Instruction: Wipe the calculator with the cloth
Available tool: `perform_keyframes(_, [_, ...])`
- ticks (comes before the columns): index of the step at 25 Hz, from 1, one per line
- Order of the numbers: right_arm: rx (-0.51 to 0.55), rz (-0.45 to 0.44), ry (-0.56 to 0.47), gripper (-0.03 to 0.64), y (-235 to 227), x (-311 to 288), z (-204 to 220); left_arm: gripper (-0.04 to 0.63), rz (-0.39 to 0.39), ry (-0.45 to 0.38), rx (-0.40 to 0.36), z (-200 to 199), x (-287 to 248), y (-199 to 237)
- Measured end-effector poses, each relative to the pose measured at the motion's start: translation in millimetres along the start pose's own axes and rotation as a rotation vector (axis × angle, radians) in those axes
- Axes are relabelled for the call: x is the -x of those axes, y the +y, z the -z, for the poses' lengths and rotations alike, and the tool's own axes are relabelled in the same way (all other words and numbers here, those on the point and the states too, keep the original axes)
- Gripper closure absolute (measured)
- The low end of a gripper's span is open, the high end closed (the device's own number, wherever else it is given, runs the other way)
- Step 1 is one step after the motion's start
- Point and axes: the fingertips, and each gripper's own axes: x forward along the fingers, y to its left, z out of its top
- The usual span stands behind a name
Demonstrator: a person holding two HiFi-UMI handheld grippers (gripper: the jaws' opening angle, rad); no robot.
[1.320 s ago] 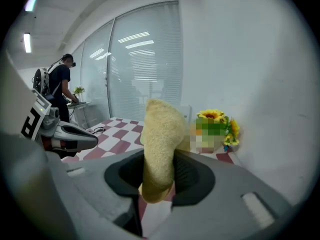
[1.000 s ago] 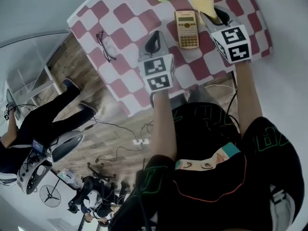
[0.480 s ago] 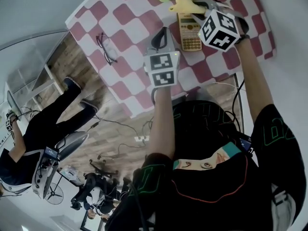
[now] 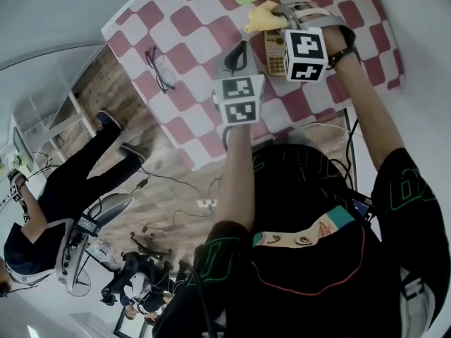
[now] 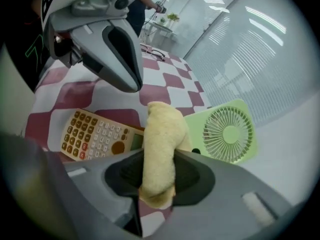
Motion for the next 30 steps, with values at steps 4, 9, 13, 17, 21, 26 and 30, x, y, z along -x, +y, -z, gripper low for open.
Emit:
perform_keyframes(4, [0.129,0.061,0.06,0.492,3,-2,-3,0.584,-0.006,0.012,0.002,8,5,0])
perform_keyframes(9, [0.178,0.074,0.078,0.492,8,1,-3,0.584,-0.028,0.003,0.013,9,11,4])
perform_keyframes(13, [0.18,0.057,0.06,0.485,15,4,-5,0.584,-0.044,-0.007,0.028,8,15,5])
perform_keyframes(17, [0.199,0.048,0.049,0.485,23,7,-10,0.584,-0.049,-0.013,0.038,10,17,2])
perform_keyframes(21, [0.211,0.05,0.042,0.495,36,12,-12,0.584,-0.057,-0.015,0.042,15,22,-5])
perform_keyframes(26, [0.209,0.05,0.047,0.5,49,21,-12,0.584,-0.07,-0.025,0.048,18,31,-12])
perform_keyframes(30, [0.224,0.056,0.048,0.499,48,21,-15,0.584,-0.082,-0.031,0.059,15,31,-7])
